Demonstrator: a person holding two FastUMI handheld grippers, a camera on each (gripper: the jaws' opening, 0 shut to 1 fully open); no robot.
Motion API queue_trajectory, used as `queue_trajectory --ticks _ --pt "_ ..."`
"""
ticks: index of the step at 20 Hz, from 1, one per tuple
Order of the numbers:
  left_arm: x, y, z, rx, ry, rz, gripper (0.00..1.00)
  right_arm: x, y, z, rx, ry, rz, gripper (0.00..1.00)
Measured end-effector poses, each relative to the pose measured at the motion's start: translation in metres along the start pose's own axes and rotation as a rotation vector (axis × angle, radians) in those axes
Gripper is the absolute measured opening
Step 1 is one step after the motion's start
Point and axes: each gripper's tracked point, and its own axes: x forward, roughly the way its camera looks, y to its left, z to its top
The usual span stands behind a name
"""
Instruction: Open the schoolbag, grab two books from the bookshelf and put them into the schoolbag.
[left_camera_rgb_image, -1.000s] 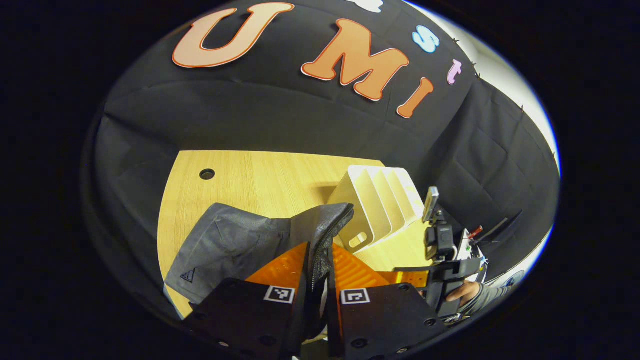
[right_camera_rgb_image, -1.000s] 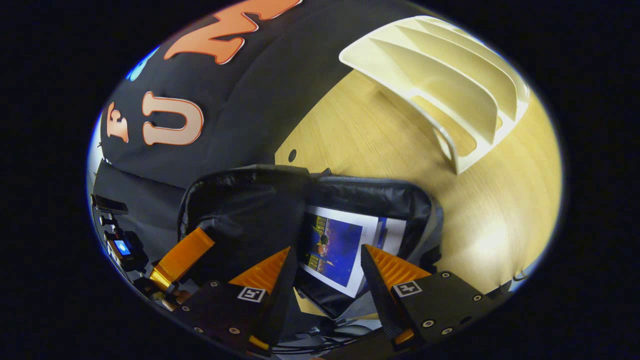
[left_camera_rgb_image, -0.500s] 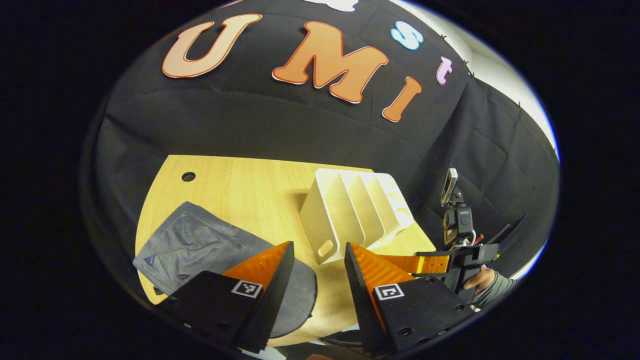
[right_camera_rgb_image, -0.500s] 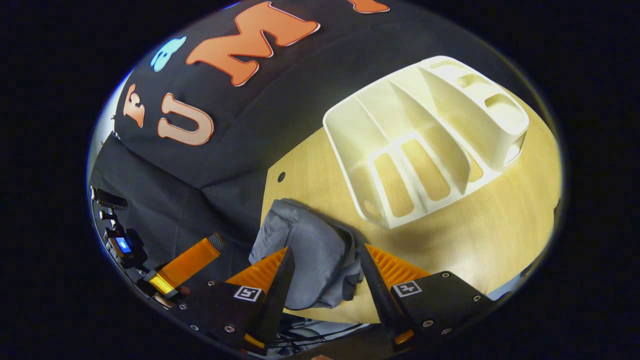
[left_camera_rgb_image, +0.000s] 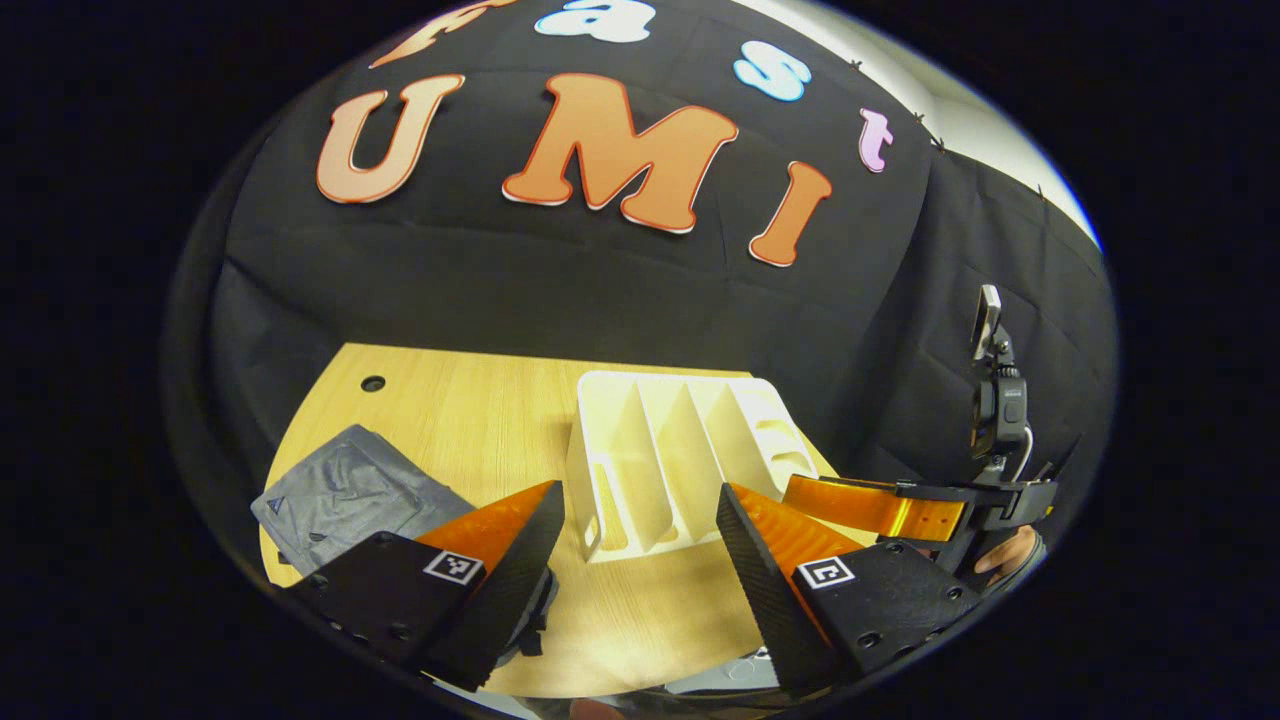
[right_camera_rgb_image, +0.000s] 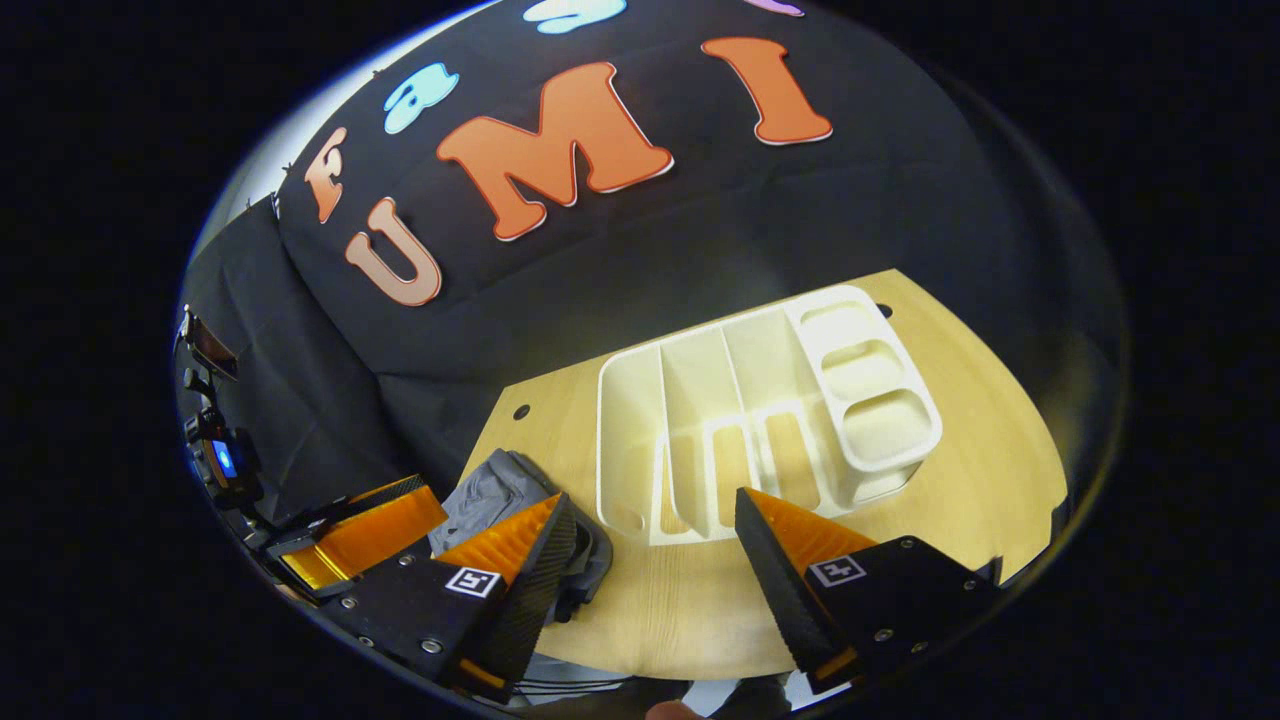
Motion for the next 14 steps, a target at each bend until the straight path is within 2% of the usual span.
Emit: queue_trajectory --ticks 4,8,14 --pt "0.003 -0.033 0.003 0.026 -0.104 0.102 0.98 -0.020 -0.041 0.024 -0.160 -0.109 -0.082 0.96" --pt "-0.009 -0.050 -0.005 0.015 -0.202 0.175 0.98 -0.042 -0.054 0.047 -0.253 -0.209 -0.093 0.96" --pt "-0.041 -0.065 0.038 0.072 -0.422 0.285 0.98 -0.075 -0.050 0.096 -0.335 -0.443 -0.107 0.96"
